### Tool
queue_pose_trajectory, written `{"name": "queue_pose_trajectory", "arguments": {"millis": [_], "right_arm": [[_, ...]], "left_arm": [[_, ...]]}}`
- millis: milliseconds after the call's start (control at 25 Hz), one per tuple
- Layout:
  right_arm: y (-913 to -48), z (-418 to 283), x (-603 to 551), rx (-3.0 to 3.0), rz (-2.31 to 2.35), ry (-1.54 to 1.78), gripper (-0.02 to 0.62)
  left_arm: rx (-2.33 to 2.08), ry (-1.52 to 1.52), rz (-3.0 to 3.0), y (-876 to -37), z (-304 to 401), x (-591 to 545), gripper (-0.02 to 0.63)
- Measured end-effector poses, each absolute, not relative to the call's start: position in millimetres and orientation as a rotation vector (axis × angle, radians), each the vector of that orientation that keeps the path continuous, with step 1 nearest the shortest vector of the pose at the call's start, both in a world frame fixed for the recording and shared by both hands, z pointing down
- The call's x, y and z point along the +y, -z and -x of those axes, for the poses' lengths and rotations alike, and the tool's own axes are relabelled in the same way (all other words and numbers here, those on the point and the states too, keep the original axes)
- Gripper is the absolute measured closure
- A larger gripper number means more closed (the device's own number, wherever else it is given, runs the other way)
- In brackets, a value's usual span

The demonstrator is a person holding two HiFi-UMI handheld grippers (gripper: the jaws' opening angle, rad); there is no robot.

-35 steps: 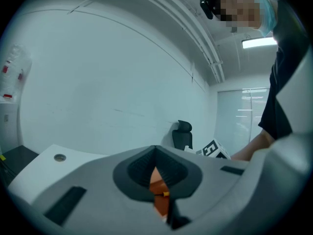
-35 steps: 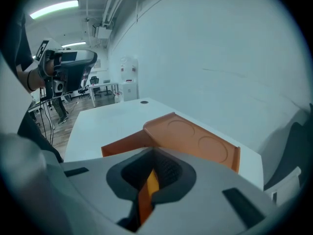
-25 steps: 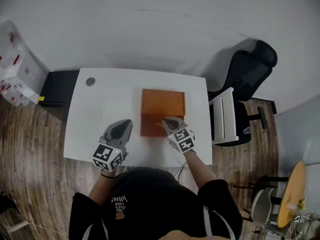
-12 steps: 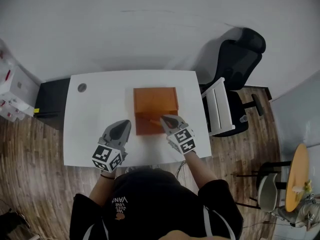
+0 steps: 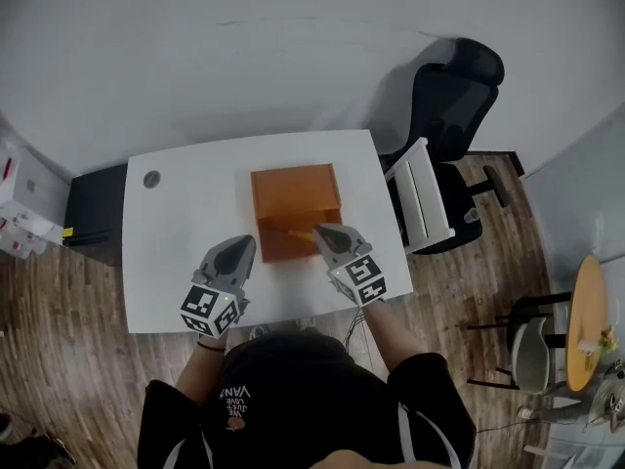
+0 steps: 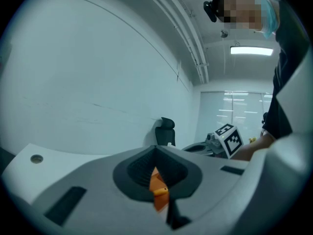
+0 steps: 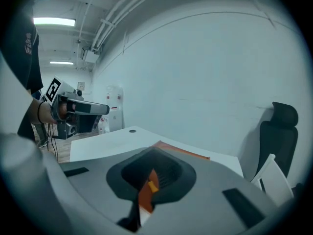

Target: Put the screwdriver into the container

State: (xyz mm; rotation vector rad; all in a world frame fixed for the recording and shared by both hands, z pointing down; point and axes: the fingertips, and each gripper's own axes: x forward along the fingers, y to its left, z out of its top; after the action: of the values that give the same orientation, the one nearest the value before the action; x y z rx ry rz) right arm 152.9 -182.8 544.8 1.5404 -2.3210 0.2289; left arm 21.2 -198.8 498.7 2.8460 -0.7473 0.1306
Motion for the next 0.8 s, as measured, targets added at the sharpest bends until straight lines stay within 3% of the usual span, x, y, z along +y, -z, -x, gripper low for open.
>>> {"name": "queue_pose_trajectory", "arguments": {"millis": [800], "right_arm": [[-504.1,-167.6,-141.7,-2.327,-1.771,-0.181,0.583]], "left_arm": [[-0.566,-0.141,-2.883,-499.1,-47.0,-183.5,0.592]]}}
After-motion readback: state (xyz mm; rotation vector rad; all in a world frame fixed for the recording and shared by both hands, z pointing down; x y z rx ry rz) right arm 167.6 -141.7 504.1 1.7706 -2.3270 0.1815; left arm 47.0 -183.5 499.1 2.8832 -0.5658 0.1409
